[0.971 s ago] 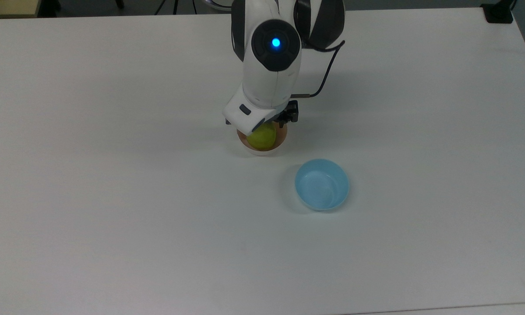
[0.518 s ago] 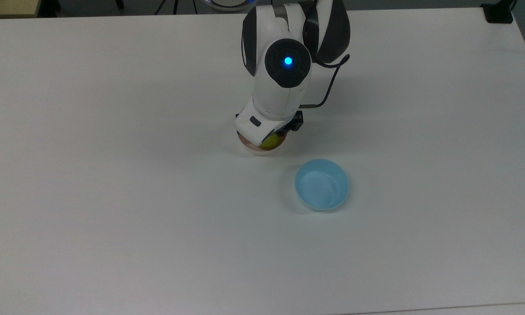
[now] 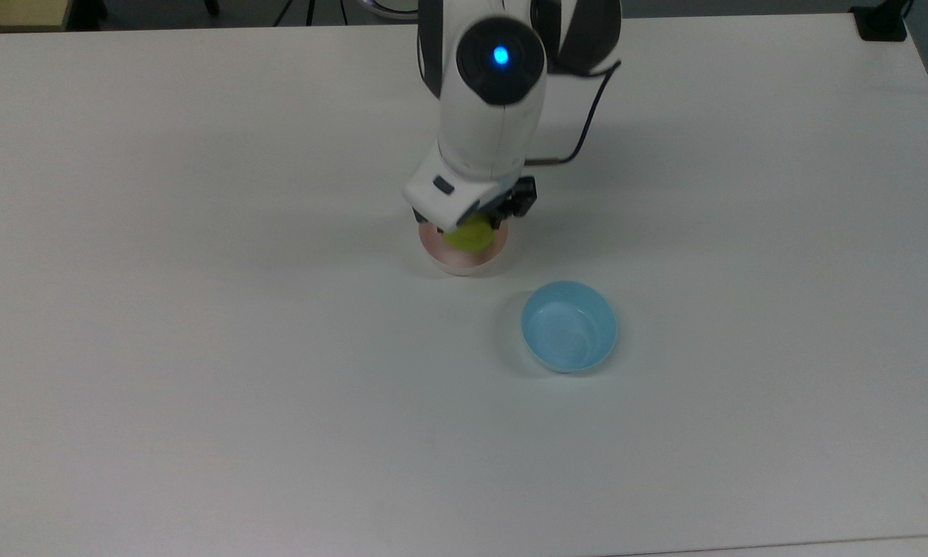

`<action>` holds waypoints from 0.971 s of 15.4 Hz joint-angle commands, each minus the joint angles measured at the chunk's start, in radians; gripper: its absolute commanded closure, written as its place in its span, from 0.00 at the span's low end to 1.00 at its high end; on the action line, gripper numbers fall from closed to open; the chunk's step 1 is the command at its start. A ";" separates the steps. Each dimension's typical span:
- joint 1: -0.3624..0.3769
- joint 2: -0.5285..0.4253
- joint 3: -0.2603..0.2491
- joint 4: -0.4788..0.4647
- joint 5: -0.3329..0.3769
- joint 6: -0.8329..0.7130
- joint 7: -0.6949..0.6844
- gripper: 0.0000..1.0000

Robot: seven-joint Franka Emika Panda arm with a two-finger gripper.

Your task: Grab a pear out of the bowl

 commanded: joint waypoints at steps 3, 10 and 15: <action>-0.075 -0.143 -0.010 -0.028 0.020 -0.108 -0.086 0.61; -0.245 -0.100 -0.013 -0.029 0.018 -0.087 -0.211 0.57; -0.258 0.018 -0.013 -0.032 0.006 0.031 -0.201 0.53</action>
